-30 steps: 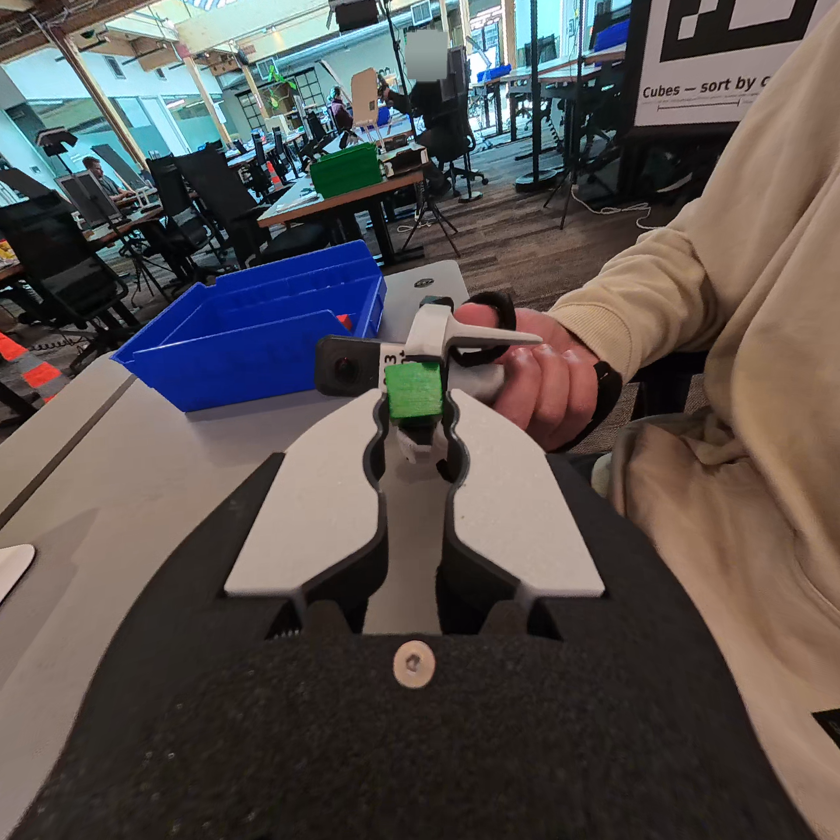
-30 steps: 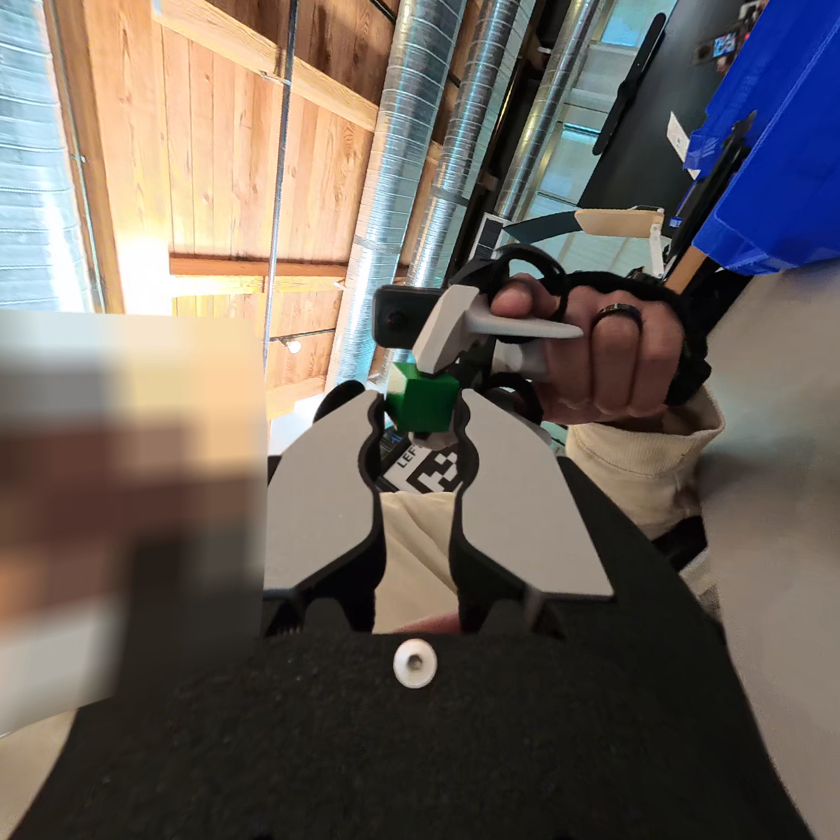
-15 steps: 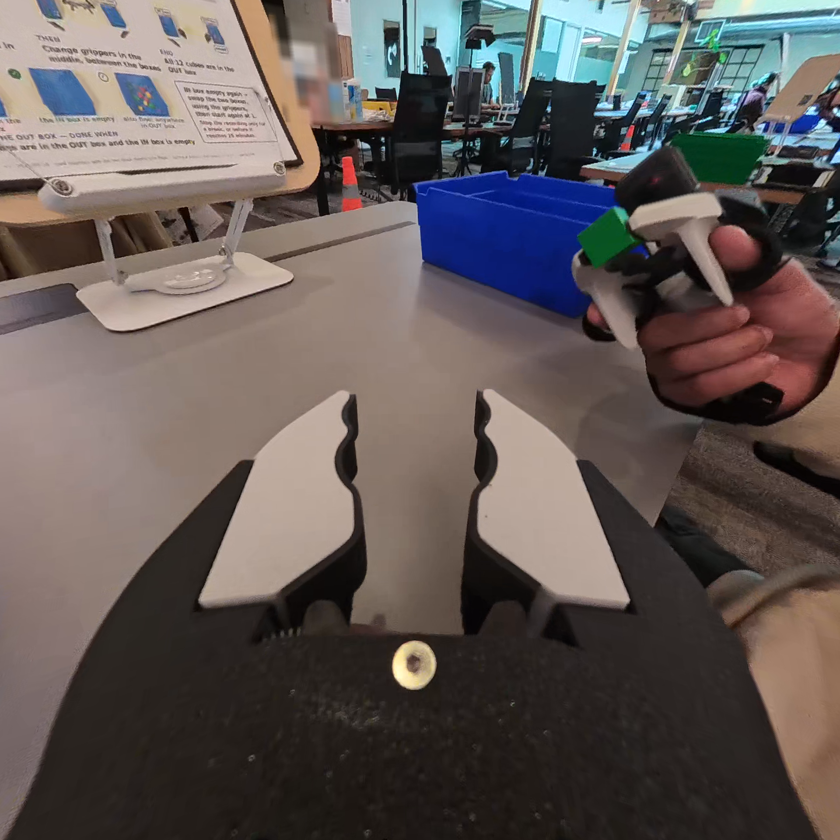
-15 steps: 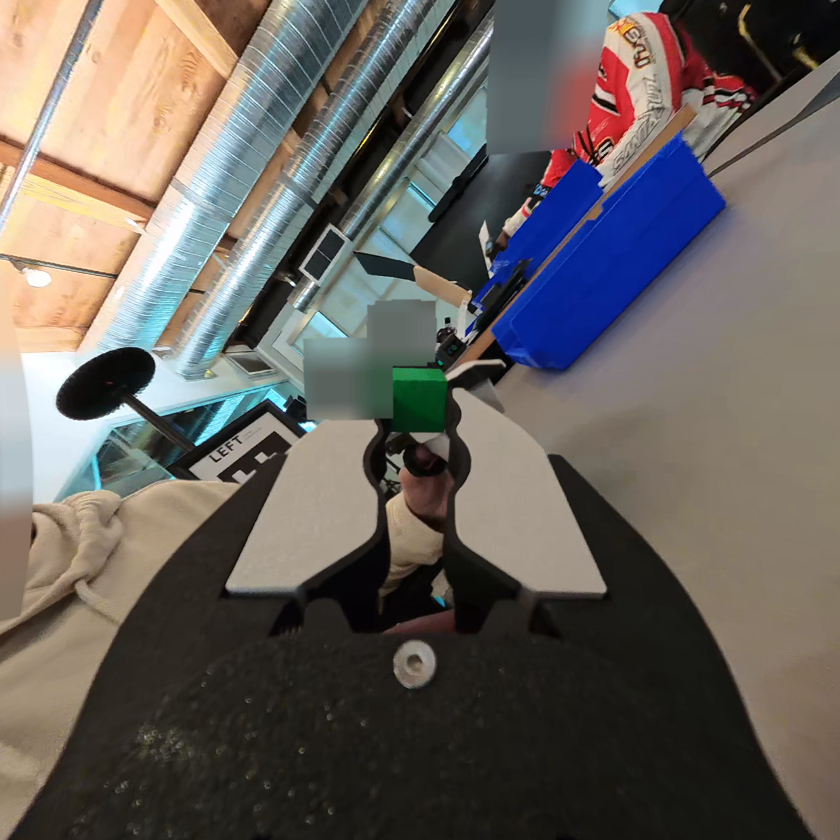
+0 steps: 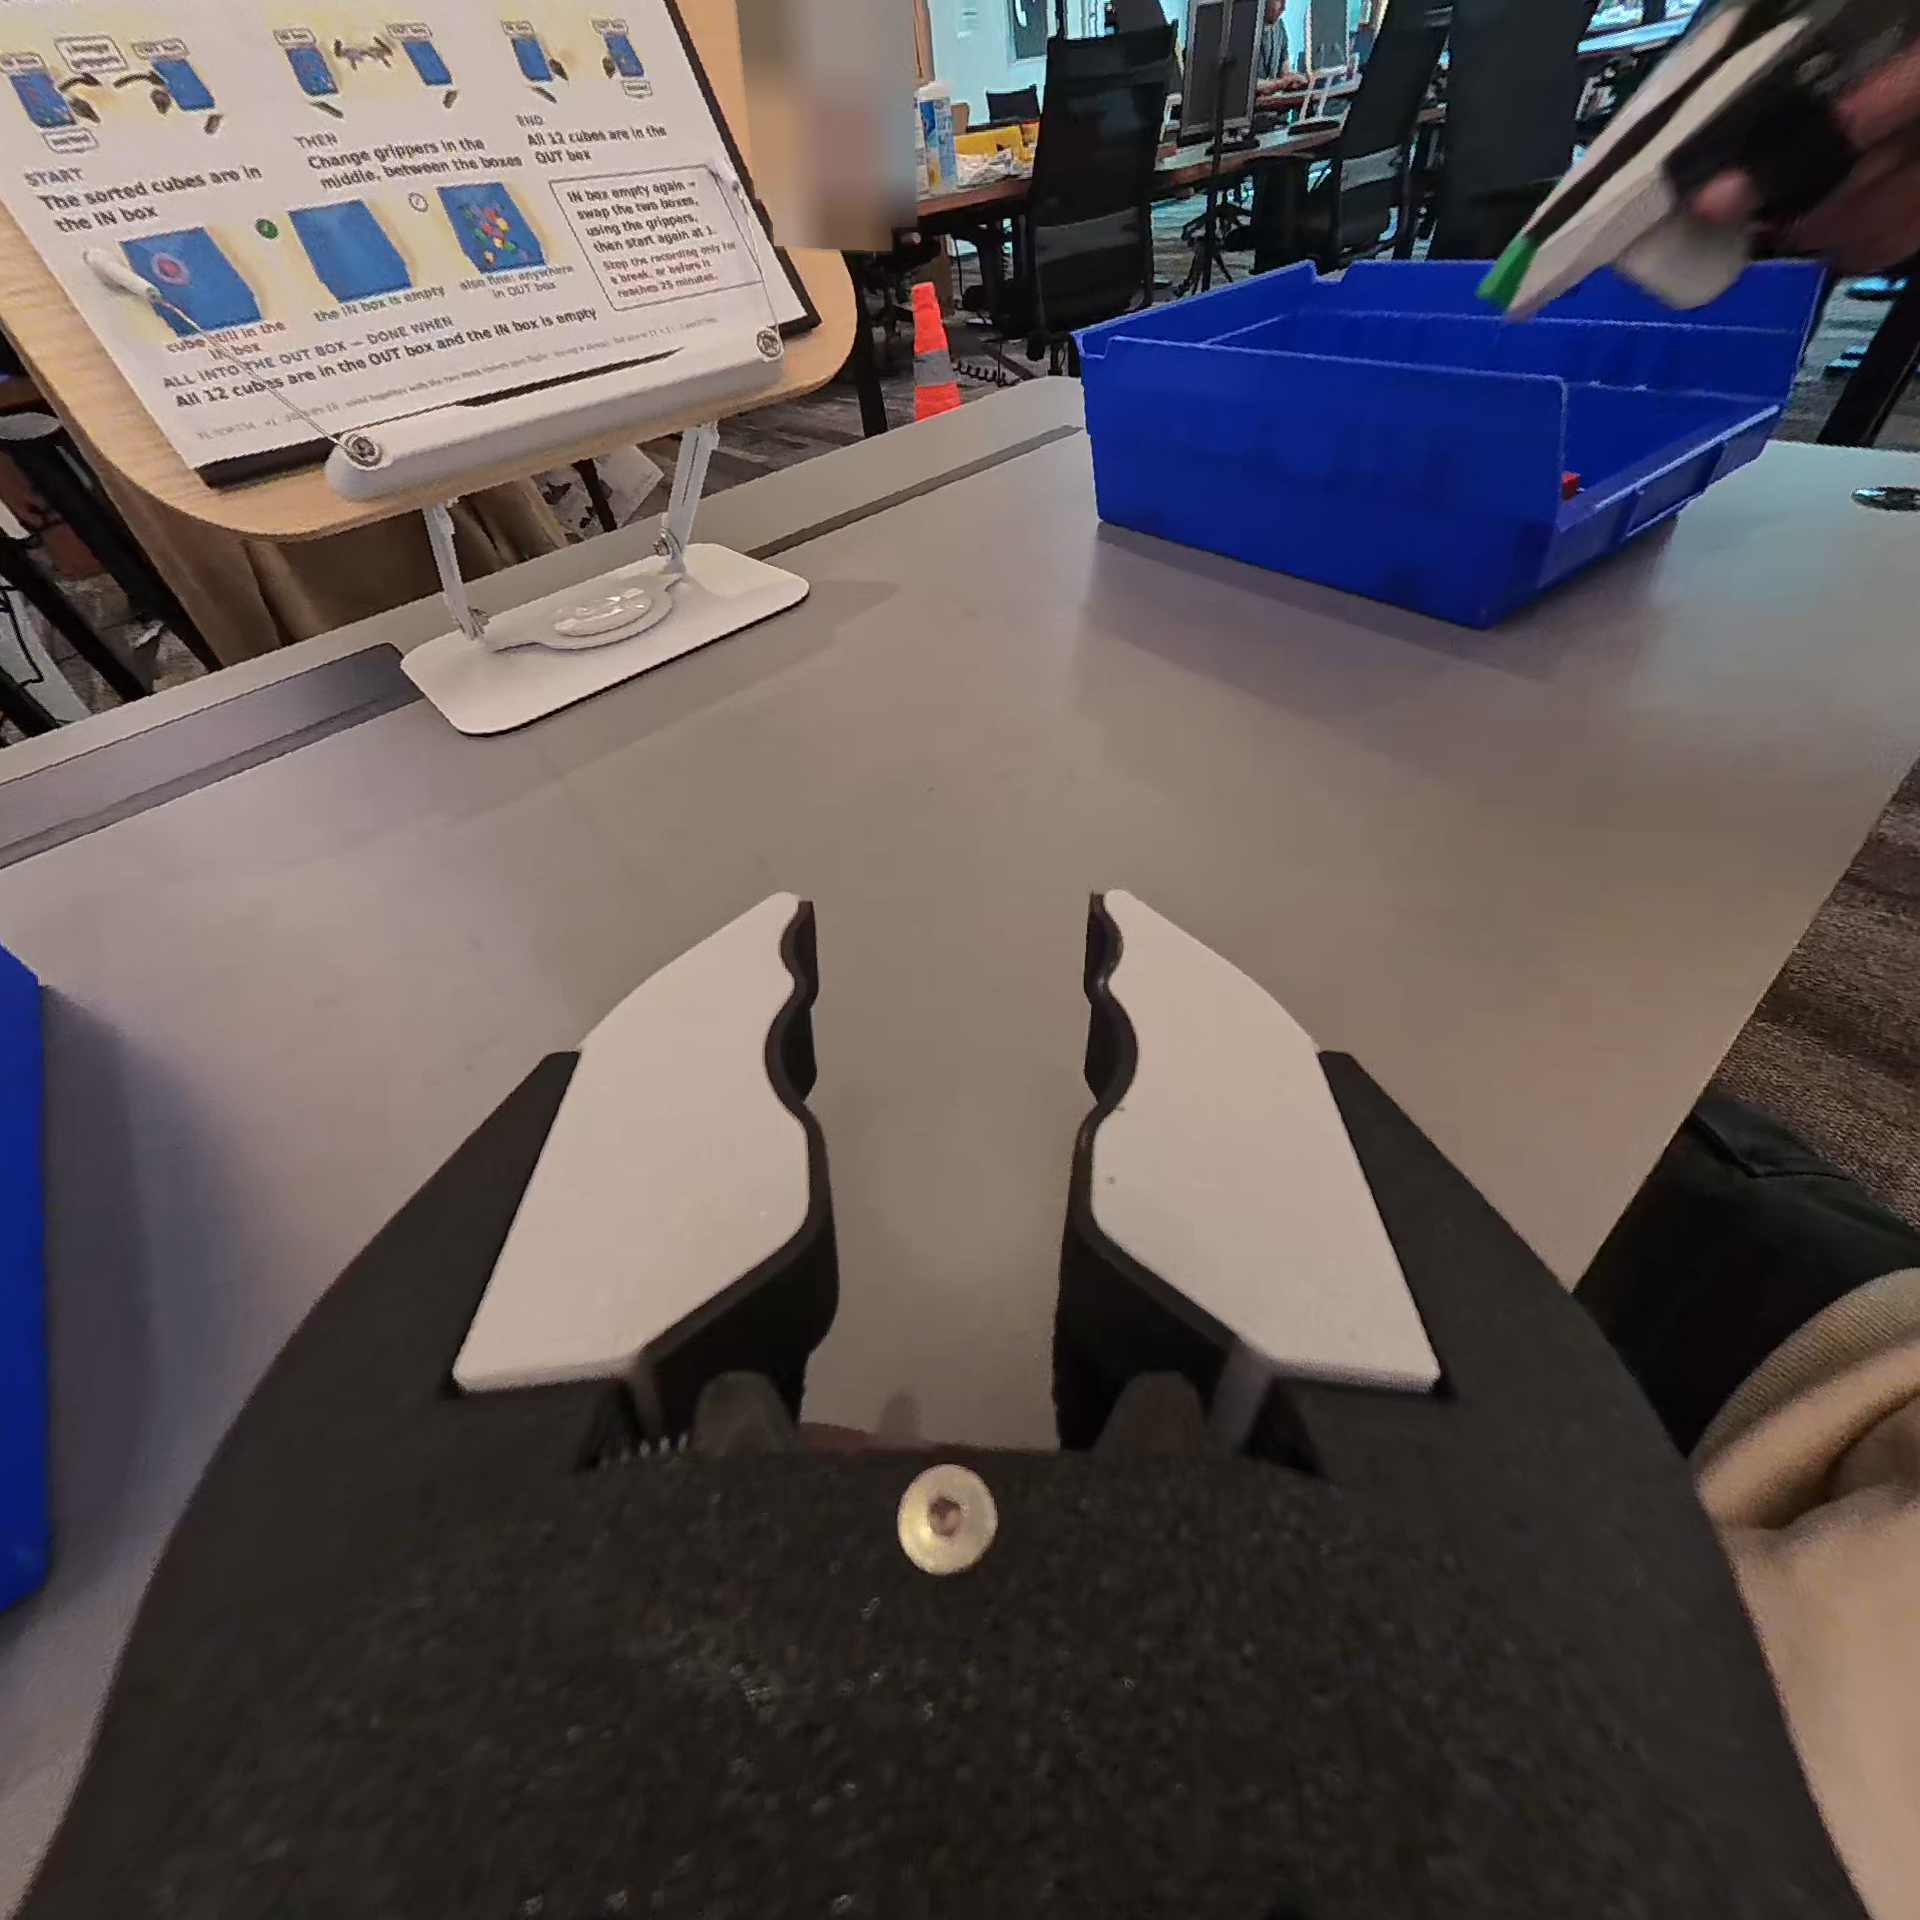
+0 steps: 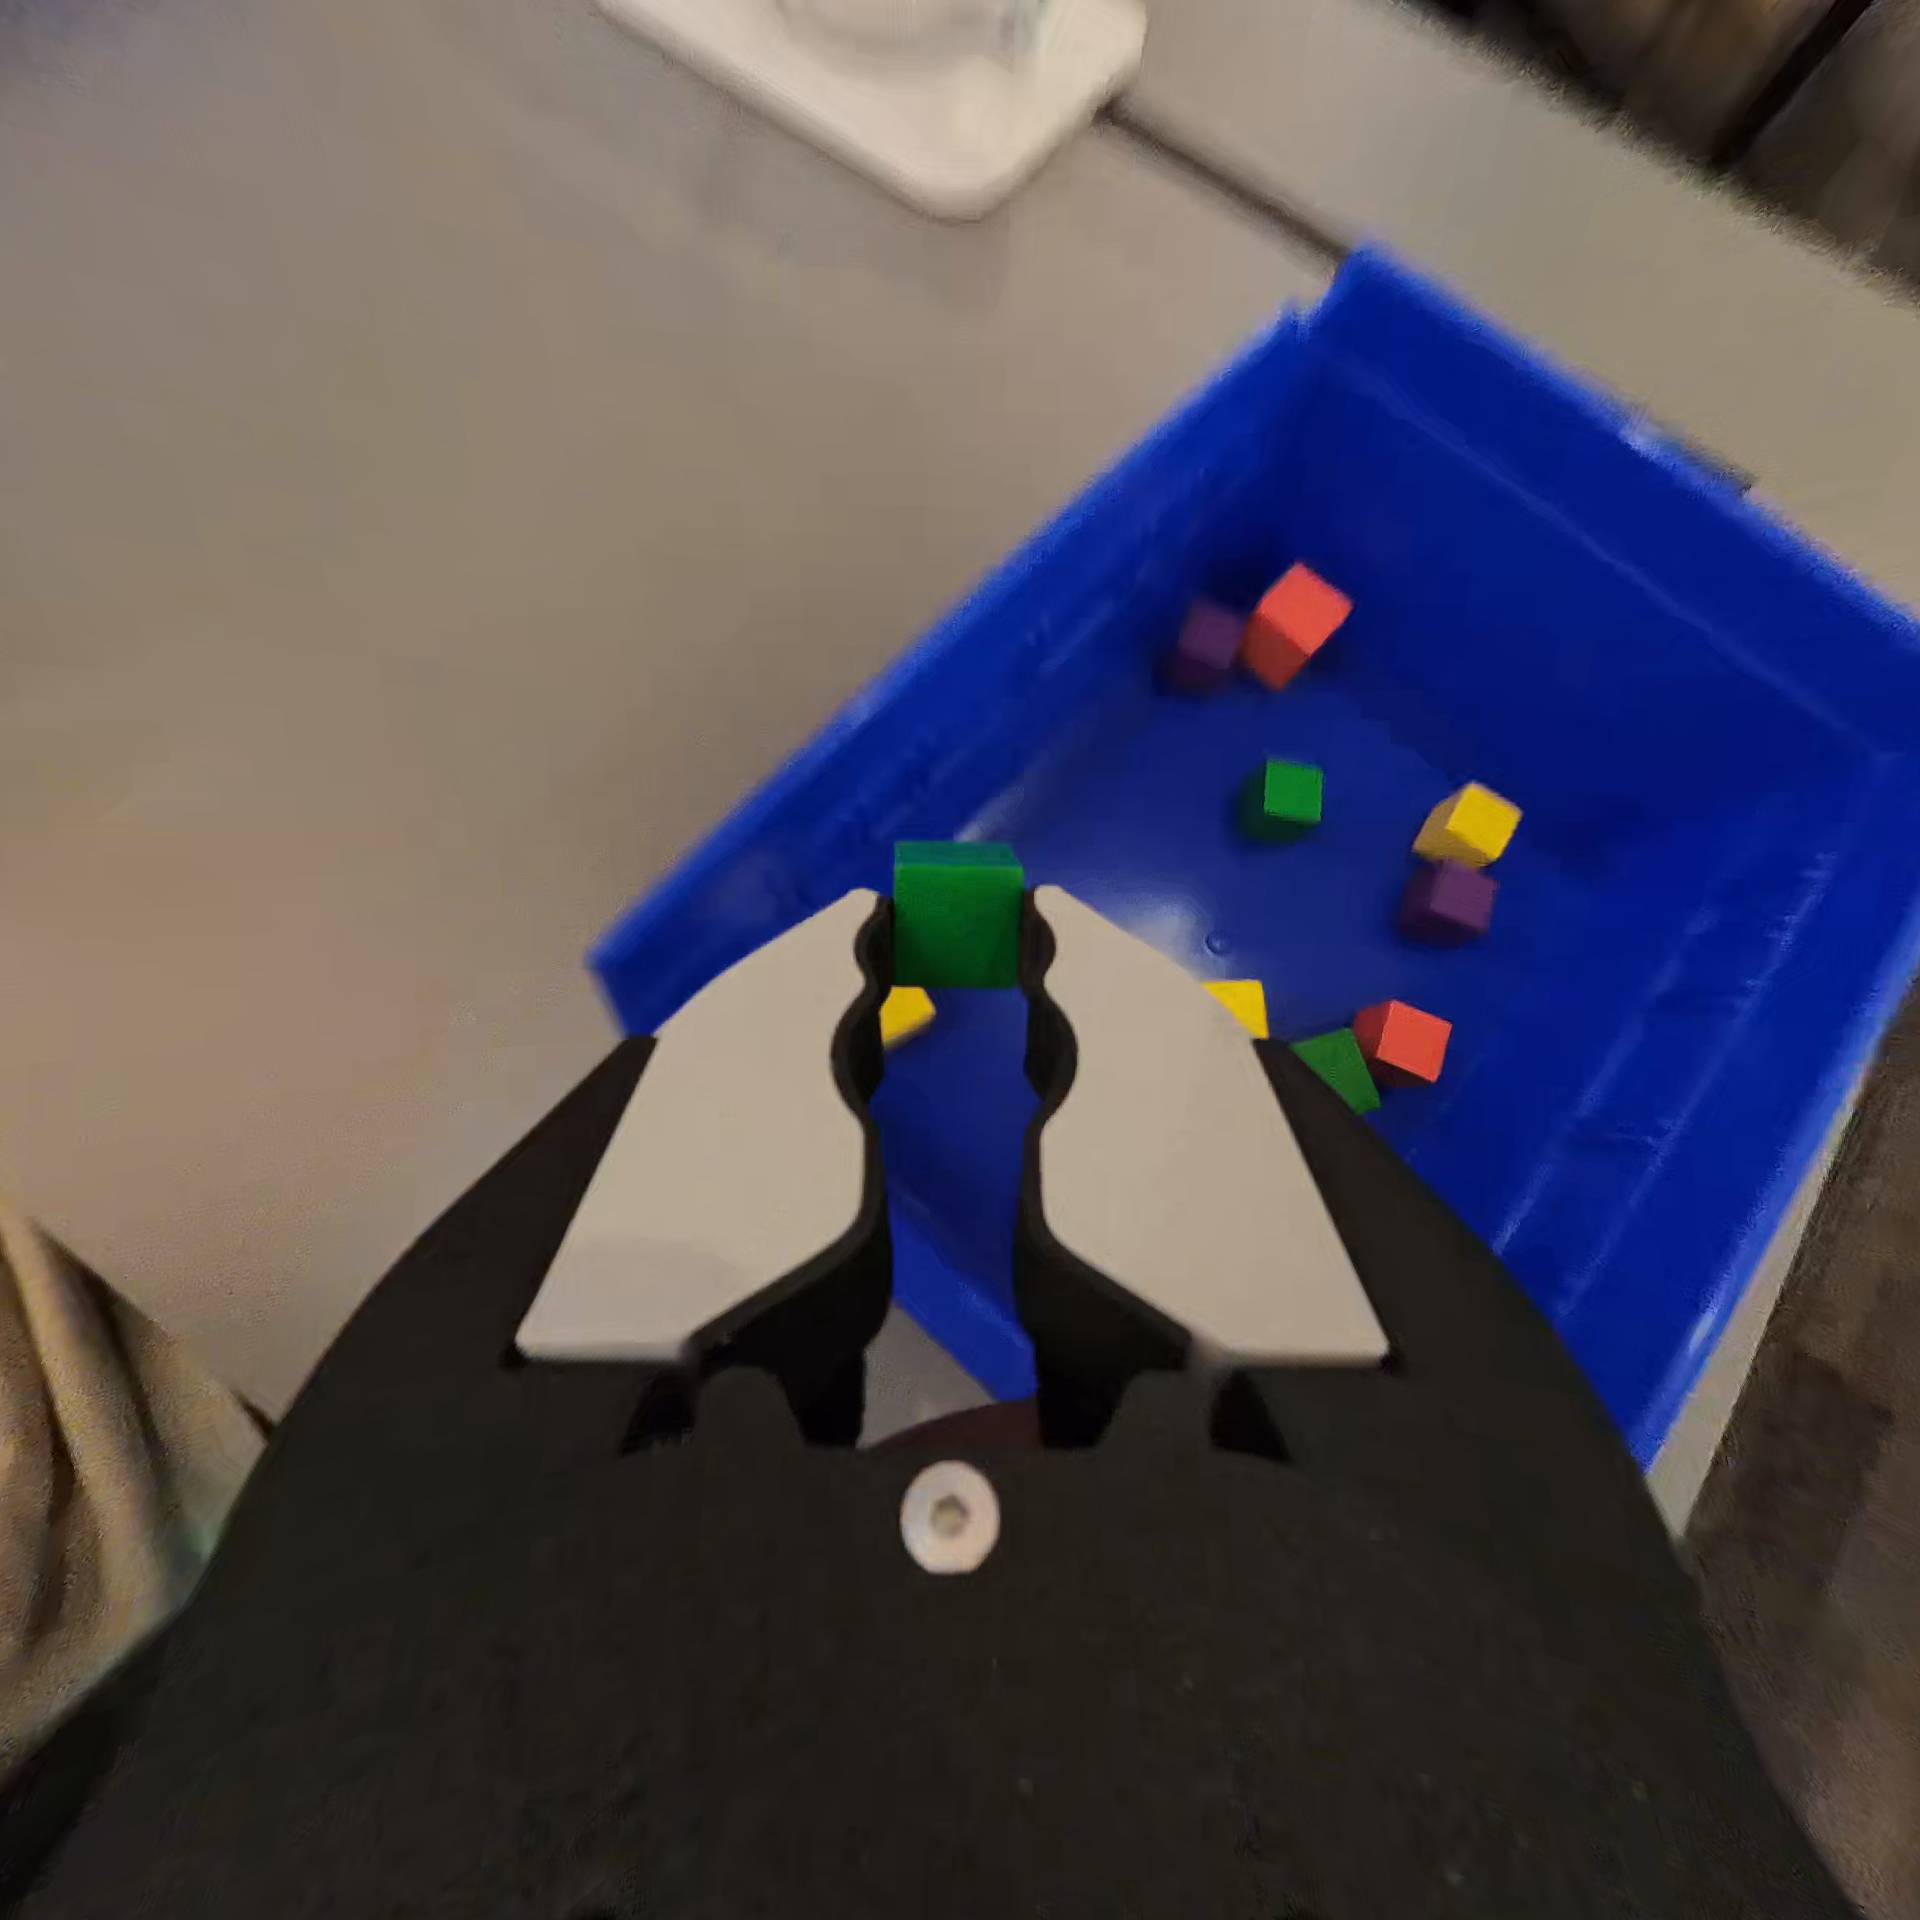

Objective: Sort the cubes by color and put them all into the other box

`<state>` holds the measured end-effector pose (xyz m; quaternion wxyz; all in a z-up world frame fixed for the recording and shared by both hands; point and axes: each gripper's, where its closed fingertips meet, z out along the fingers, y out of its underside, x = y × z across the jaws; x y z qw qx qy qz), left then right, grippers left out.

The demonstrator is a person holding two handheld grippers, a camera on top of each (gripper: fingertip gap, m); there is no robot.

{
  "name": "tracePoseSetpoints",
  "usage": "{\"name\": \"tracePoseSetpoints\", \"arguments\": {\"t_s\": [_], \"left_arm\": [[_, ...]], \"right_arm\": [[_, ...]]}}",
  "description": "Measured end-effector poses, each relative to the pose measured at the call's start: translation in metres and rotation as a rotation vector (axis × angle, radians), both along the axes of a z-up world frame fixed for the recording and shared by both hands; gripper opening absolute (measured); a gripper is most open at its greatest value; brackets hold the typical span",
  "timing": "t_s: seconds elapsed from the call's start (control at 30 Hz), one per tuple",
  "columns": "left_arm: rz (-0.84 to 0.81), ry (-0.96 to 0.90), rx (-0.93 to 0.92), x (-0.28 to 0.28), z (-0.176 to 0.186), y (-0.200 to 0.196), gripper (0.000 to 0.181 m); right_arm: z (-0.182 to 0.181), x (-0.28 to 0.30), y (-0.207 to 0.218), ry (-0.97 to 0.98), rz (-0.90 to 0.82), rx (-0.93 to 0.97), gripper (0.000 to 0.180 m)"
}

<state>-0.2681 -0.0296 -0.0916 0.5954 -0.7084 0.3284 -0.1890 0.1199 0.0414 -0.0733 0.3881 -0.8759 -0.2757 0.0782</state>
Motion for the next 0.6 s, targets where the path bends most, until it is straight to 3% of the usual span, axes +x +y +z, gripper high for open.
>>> {"name": "tracePoseSetpoints", "arguments": {"t_s": [0.17,0.27,0.33,0.47,0.53,0.6], "left_arm": [[-0.028,0.022,-0.02,0.007,-0.006,0.0,0.051],[-0.03,0.041,-0.02,0.009,-0.01,0.0,0.051],[-0.033,0.044,-0.023,0.009,-0.011,-0.001,0.051],[-0.027,0.046,-0.034,0.005,-0.014,-0.001,0.052],[-0.012,0.045,-0.036,0.002,-0.013,0.002,0.052],[0.016,0.038,-0.04,-0.002,-0.012,0.006,0.052]], "right_arm": [[-0.074,-0.004,0.031,-0.214,0.134,-0.28,0.024],[-0.093,-0.01,0.04,-0.258,0.149,-0.331,0.023],[-0.096,-0.006,0.044,-0.251,0.129,-0.342,0.032],[-0.051,0.012,0.041,-0.163,0.033,-0.182,0.036],[0.001,0.017,0.033,-0.106,-0.072,0.039,0.036],[0.06,-0.017,0.013,0.136,-0.096,0.299,0.034]]}}
